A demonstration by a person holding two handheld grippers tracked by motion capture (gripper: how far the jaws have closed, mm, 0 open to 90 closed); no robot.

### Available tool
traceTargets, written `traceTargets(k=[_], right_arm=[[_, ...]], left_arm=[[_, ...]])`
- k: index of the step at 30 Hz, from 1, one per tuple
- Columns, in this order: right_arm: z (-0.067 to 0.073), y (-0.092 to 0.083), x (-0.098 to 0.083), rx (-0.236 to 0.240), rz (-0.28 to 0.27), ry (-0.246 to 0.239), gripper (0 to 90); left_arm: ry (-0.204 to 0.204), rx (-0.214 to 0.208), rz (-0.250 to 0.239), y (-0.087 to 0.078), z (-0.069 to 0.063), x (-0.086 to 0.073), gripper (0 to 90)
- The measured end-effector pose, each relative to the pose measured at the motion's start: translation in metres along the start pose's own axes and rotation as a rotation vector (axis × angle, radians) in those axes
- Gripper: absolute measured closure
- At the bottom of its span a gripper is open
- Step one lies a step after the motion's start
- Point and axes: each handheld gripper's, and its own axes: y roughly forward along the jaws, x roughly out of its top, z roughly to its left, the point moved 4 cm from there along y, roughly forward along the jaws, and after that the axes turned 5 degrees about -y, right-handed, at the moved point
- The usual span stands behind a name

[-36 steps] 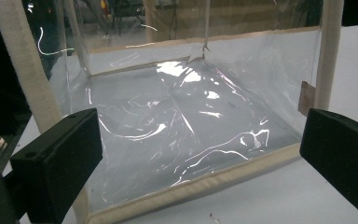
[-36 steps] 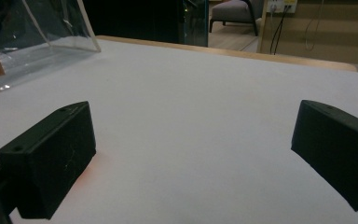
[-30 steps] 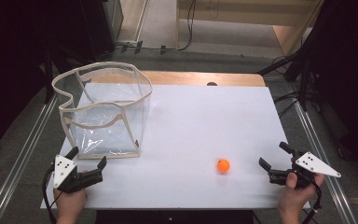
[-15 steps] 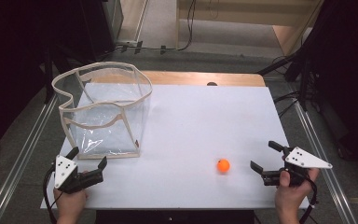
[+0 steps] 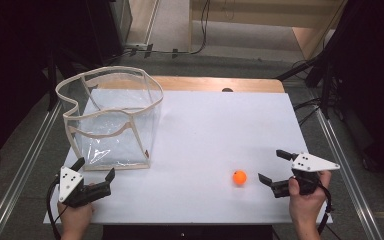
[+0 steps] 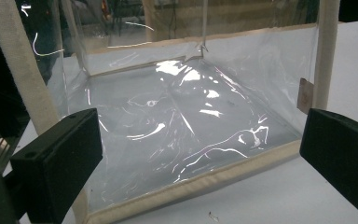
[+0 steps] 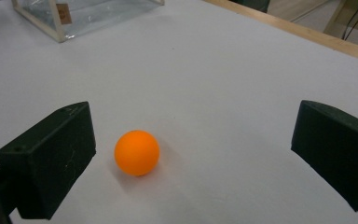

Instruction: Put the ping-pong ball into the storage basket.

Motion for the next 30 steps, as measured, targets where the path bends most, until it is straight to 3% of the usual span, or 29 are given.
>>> traceTargets(k=[9,20,22,30], right_arm=[[0.008,0.013,0.011,0.055,0.074,-0.058,0.0],[0.012,0.027,0.014,0.114,0.163,-0.066,0.0],[0.012,0.029,0.014,0.114,0.176,-0.072,8.4],[0.016,0.038,0.017,0.165,0.235,-0.086,8.9]], left_arm=[[0.003,0.004,0.001,0.000,-0.001,0.000,0.0],[0.004,0.003,0.002,0.000,-0.001,0.000,0.0],[0.004,0.003,0.003,0.000,-0.001,0.000,0.0],[0.005,0.002,0.002,0.000,-0.001,0.000,0.0]])
